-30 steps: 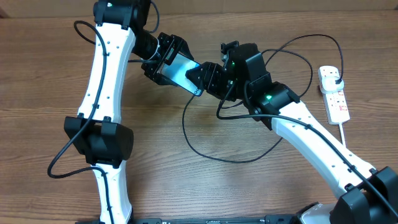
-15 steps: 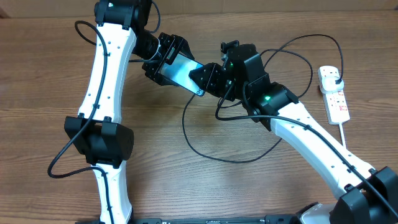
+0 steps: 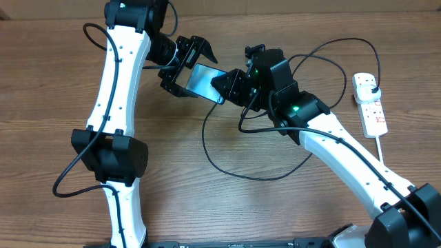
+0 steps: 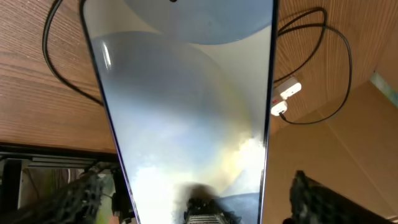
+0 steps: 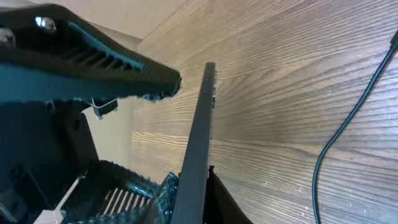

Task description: Plug charger to phone and switch on socket

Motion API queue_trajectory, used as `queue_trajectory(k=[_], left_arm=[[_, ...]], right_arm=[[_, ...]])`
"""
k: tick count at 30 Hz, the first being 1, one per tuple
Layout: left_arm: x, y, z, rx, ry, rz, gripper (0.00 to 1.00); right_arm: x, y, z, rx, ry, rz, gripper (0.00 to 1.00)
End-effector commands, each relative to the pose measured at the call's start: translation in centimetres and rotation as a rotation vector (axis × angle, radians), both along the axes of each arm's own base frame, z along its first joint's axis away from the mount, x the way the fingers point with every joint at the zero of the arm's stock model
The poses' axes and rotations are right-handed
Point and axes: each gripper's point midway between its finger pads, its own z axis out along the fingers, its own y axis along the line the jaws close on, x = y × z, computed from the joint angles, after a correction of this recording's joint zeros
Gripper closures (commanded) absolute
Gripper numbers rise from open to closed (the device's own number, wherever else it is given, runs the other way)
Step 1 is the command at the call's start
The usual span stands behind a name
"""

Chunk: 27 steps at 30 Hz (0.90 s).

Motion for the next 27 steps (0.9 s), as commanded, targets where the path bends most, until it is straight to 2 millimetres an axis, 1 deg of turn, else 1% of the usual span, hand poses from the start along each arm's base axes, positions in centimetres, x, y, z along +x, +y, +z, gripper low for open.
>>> queue_trajectory(k=[1,3,5,8,10,11,12,14,16,18,20,23,26,27], left_arm=[[-0.3,-0.5,0.5,-0.018,-0.004,-0.01,0.0],[-0.3,-0.4,0.5,-0.023,-0.057,-0.07,0.0],[0.1,-0.5,0.6,-0.034,-0.167,-0.18,0.0],[0.4,-1.6,1.6,-0.124,-0.334,-0.337,0.0],[0.4,-2.5,2.5,-0.197,-0.447,-0.439,0.0],[0.3,-2.6,2.6,-0.206,-0.466,-0.458,0.0],[0.3,-2.5,2.6,-0.205,-0.481,-0.474,0.0],[0.4,-2.6,2.6,-0.205,-0.503,-0.493,0.0],[0.6,-2.6,2.6,-0.205,-0.517,-0.495,0.11],[1.1,-3.1,3.3,-0.24,-0.584,-0.521,0.12],[1.8,-3.8,4.3,-0.296,-0.651,-0.528,0.11],[2.9,-4.6,5.6,-0.355,-0.731,-0.518,0.09],[3.8,-4.8,6.1,-0.36,-0.754,-0.492,0.09],[4.4,-5.1,6.7,-0.376,-0.784,-0.484,0.09]], right_arm=[[0.3,0.2,1.2,0.03,-0.02,-0.009,0.91],[0.7,-0.2,1.2,0.03,-0.02,-0.02,0.92],[1.2,-1.0,1.1,0.033,-0.013,-0.034,0.94],[1.8,-2.3,1.4,0.057,-0.005,-0.038,0.96],[2.7,-3.9,1.7,0.082,0.014,-0.081,0.96],[2.9,-4.3,1.8,0.089,0.018,-0.094,0.96],[3.4,-5.2,2.1,0.104,0.029,-0.125,0.96],[3.9,-6.2,2.6,0.127,0.034,-0.162,0.96],[4.7,-7.6,3.3,0.178,0.068,-0.233,0.96],[5.4,-8.8,4.0,0.244,0.104,-0.3,0.96],[6.1,-9.7,4.6,0.346,0.177,-0.382,0.96],[6.5,-9.8,5.3,0.457,0.255,-0.456,0.96],[6.6,-9.5,5.7,0.521,0.302,-0.487,0.96],[6.8,-9.2,6.4,0.552,0.293,-0.481,0.96]])
